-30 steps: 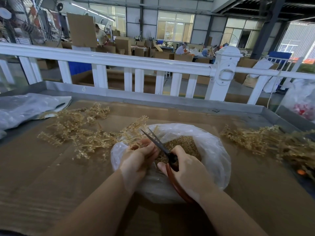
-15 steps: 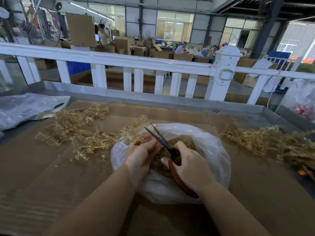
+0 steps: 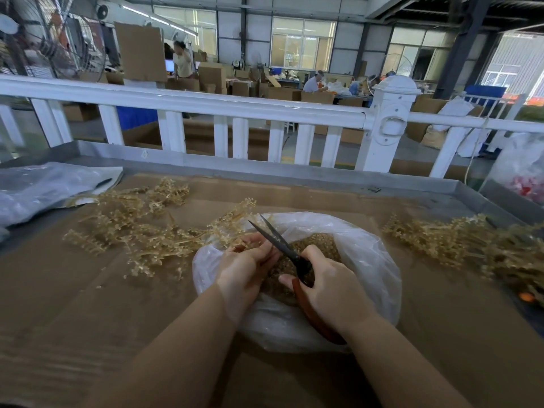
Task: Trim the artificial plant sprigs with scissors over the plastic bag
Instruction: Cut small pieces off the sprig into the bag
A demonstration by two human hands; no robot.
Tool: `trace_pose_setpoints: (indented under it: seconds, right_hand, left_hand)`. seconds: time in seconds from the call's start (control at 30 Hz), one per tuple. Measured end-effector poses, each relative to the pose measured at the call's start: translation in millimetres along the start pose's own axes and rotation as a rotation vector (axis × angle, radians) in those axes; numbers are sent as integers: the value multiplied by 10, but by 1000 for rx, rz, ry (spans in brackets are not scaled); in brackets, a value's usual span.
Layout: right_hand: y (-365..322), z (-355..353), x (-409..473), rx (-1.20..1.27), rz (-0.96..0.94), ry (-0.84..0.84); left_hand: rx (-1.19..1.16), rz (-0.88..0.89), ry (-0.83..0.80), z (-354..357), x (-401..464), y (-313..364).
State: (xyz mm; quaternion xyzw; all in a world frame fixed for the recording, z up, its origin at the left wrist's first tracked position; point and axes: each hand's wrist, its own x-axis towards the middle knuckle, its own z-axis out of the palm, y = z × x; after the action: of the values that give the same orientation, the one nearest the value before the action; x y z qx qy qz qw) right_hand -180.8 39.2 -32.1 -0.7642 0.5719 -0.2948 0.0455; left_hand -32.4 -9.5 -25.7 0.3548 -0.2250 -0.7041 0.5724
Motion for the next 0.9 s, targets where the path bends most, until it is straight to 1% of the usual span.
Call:
trace_pose_setpoints:
  seconds: [0.43,0.9]
  right_hand:
    - [6,83,-89,-41,6,81]
    - [-7,76,-110,-51,-1,70]
  left_hand:
    - [-34,29,3,-39,-23,-25]
    - [-30,26,10,-45,-47,-34]
